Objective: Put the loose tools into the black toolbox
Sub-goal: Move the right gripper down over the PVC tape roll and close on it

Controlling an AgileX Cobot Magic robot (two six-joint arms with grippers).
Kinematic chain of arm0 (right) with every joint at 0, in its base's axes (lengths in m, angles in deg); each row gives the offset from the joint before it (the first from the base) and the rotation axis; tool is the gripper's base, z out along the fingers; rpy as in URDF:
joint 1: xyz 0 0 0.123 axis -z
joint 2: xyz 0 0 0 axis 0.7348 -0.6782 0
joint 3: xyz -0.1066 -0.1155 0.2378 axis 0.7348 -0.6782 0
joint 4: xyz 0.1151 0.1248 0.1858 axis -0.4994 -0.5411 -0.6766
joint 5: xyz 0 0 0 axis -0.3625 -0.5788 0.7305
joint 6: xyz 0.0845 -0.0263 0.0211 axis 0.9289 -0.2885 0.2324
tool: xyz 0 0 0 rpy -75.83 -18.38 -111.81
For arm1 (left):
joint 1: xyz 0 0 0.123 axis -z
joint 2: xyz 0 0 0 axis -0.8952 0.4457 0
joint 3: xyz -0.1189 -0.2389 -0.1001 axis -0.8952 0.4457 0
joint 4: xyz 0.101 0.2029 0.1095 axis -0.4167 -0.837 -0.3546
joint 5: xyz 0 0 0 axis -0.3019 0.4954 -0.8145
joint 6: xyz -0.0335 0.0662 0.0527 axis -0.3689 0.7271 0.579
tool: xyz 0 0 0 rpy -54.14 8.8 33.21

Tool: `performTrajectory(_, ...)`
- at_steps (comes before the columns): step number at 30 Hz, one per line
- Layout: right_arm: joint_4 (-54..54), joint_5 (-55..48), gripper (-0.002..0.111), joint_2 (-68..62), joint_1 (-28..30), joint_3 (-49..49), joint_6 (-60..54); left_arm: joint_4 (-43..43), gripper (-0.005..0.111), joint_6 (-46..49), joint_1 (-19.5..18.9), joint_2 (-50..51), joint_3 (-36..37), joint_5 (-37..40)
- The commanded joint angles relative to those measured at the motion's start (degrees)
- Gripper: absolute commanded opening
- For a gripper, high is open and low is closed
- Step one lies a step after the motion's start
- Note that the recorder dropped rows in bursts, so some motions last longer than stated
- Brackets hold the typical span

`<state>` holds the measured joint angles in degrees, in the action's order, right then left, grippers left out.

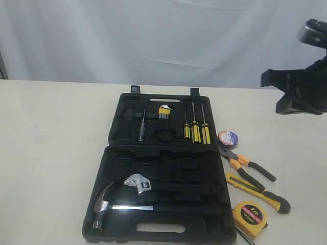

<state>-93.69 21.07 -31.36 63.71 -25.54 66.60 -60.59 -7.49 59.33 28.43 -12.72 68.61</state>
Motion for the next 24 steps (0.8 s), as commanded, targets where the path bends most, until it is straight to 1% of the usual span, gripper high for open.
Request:
performTrajectory(1,-1.0,3.39,-0.001,-2.64,-0.03,0.55,-4.41,0.0,0.0,-0.33,0.27,-0.07,0.15,-0.31)
performTrajectory(4,-2.71,3.65,-0.001,-4.2,-0.03,0.82,-9.49,0.0,0.0,-0.33,0.27,-0.07,0.15,-0.31)
performTrajectory(6,-2.71,2.24,-0.001,-6.12,-0.03,2.34,-10.38,0.0,0.0,-0.33,0.27,-0.07,0.15,-0.31)
performTrajectory(8,-2.71,-0.89,-0.001,-8.83,-0.03,4.89,-10.47,0.0,0.0,-0.33,0.27,-0.07,0.15,-0.31)
performTrajectory(13,-2.71,-11.34,-0.001,-18.9,-0.03,16.07,-10.81,0.0,0.0,-0.33,0.27,-0.07,0.15,-0.31)
performTrajectory(18,-1.66,-13.25,-0.001,-28.23,-1.81,25.77,-13.56,0.0,0.0,-0.33,0.27,-0.07,0.15,-0.31)
performTrajectory(22,3.43,-13.14,-0.001,-34.37,-4.64,30.04,-13.74,0.0,0.0,-0.33,0.27,-0.07,0.15,-0.31)
performTrajectory(24,3.7,-12.79,0.0,-36.9,-5.41,31.4,-13.67,0.0,0.0,-0.33,0.27,-0.07,0.15,-0.31)
